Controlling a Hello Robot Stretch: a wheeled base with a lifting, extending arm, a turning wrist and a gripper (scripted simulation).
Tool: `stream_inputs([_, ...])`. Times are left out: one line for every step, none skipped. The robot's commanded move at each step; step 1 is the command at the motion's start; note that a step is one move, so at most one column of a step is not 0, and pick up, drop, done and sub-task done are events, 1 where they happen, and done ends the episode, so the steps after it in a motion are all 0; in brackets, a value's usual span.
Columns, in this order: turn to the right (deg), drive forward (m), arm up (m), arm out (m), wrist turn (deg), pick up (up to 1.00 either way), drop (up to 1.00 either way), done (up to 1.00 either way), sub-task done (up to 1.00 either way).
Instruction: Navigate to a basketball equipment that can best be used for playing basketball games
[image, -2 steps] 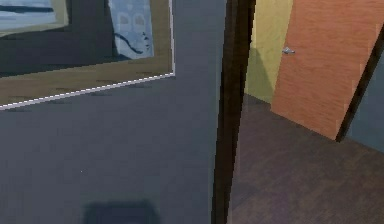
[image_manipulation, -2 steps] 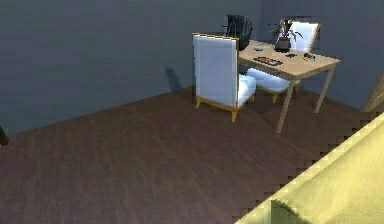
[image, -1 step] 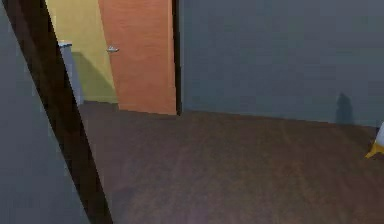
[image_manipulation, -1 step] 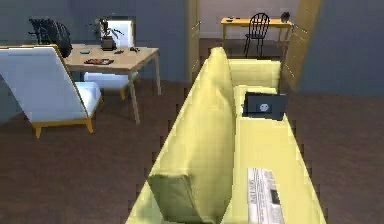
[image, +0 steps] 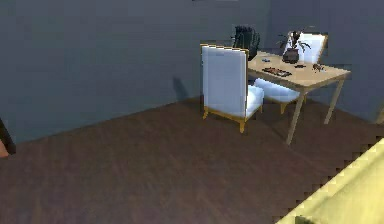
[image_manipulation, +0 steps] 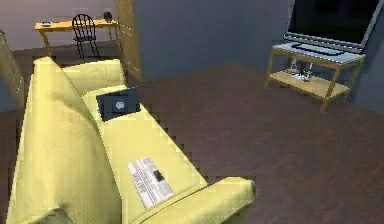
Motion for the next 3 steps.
stream_inputs([45.0,0.0,0.0,0.0,0.0,0.0,0.0,0.0,0.0])
stream_inputs([-45.0,0.0,0.0,0.0,0.0,0.0,0.0,0.0,0.0])
stream_inputs([-45.0,0.0,0.0,0.0,0.0,0.0,0.0,0.0,0.0])
